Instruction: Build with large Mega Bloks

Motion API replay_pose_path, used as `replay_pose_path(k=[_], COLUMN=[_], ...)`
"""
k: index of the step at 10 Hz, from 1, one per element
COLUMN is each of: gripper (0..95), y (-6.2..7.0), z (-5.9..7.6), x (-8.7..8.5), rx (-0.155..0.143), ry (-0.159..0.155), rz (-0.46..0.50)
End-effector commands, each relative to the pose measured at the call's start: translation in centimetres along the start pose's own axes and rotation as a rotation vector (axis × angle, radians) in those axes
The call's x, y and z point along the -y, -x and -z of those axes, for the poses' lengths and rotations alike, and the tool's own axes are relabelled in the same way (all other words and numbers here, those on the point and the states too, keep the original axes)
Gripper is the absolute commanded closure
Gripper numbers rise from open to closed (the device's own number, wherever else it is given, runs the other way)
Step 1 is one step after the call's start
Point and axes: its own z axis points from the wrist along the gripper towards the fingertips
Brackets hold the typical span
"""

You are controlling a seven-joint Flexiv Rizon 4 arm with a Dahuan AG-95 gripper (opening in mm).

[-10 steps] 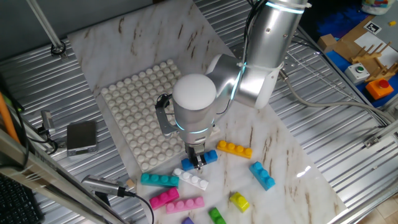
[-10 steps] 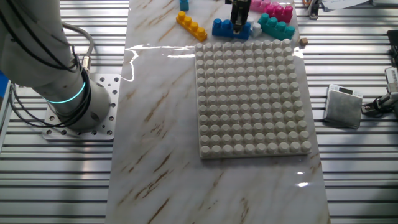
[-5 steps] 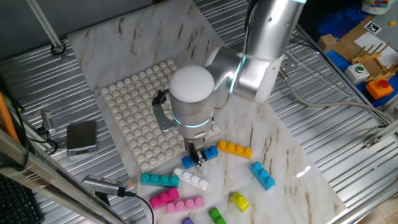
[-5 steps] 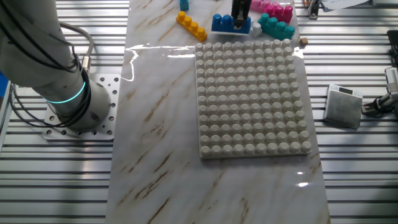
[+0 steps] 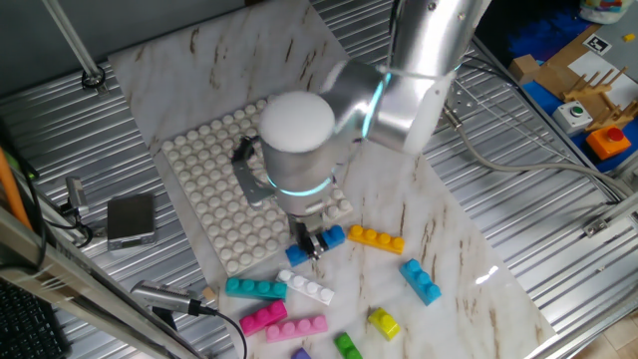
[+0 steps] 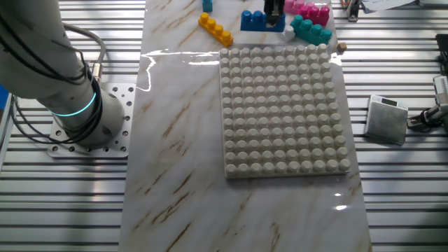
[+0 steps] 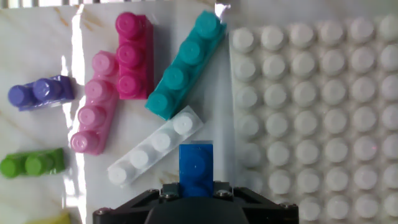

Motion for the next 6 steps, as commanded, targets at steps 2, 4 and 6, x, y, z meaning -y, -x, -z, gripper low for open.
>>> replay_pose_path(k=[2,4,6], gripper=[95.0,95.0,95.0], y=[0.92,0.92,0.92], z=[1.47,1.47,1.47], x=[0.71,0.71,0.71], rx=[-0.025,-0.021,-0.033], ry=[0.002,0.003,0.006], rz=[0.100,0.143,0.147])
